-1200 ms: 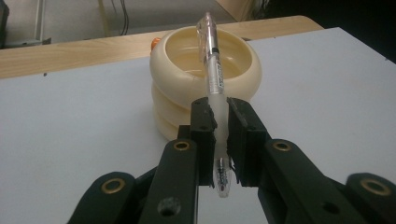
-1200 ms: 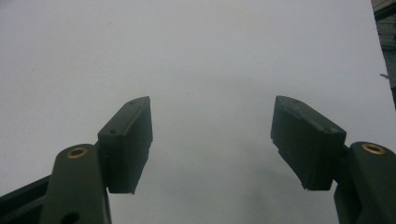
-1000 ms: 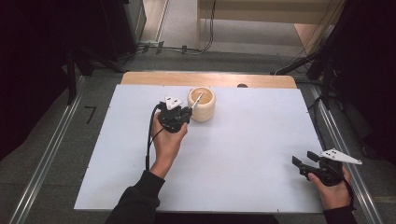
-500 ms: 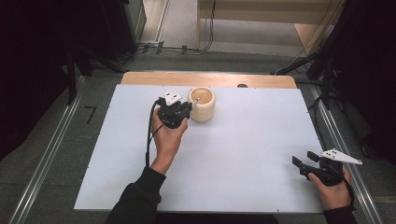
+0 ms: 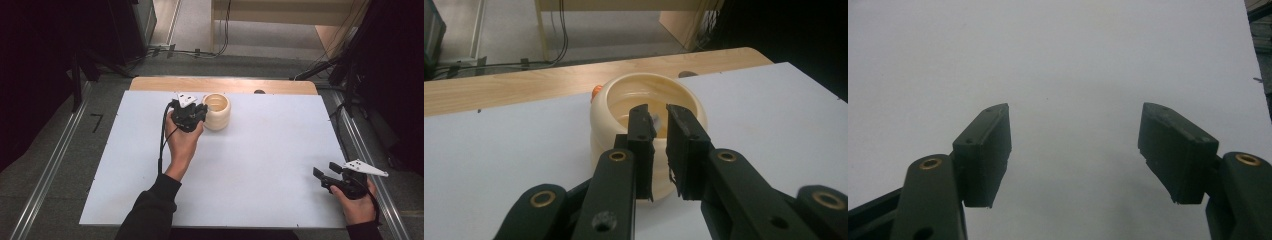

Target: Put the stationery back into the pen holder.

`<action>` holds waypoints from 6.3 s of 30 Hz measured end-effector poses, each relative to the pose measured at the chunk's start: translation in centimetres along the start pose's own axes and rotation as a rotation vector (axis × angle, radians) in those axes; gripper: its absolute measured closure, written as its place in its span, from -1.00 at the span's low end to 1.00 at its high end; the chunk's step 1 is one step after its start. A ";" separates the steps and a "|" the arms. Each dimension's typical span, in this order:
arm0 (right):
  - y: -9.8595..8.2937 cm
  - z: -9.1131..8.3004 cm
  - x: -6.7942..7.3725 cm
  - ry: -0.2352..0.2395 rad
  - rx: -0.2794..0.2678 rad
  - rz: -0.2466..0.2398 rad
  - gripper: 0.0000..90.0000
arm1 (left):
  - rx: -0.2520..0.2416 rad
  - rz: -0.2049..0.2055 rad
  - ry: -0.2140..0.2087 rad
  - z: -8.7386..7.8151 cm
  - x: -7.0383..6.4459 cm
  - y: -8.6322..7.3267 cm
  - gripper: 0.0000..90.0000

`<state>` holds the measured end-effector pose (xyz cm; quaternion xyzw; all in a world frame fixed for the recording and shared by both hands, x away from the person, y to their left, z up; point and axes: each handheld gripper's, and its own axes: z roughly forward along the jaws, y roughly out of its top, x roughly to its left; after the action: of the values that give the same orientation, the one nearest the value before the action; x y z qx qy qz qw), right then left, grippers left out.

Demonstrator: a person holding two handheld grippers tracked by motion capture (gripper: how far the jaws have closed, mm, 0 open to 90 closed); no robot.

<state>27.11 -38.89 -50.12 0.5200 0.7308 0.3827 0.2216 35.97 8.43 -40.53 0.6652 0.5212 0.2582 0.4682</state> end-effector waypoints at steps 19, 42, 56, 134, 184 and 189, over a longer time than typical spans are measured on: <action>0.0 0.0 0.0 0.001 -0.004 -0.001 -0.37 | 0.004 -0.004 0.014 0.4 -0.1 0.3 0.57; -0.1 -0.3 -0.1 -0.003 -0.010 0.005 -0.37 | 0.010 -0.034 0.044 0.1 0.3 -0.1 -0.11; -0.2 -0.4 0.0 -0.008 -0.009 0.005 -0.38 | 0.016 -0.061 0.050 -1.0 1.7 -2.0 -0.23; 0.0 -0.2 0.3 -0.001 -0.006 0.003 -0.39 | 0.081 -0.090 0.125 -5.9 6.7 -9.8 -0.56; -0.1 -0.4 0.3 -0.003 -0.009 -0.001 -0.39 | 0.095 -0.109 0.097 -9.5 7.4 -12.5 -0.60; -0.1 -0.4 0.4 -0.003 -0.009 -0.001 -0.39 | 0.095 -0.110 0.096 -9.7 7.5 -12.7 -0.60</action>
<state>26.61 -38.72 -49.89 0.5192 0.7290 0.3852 0.2250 24.56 19.07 -48.77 0.6440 0.5904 0.2387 0.4240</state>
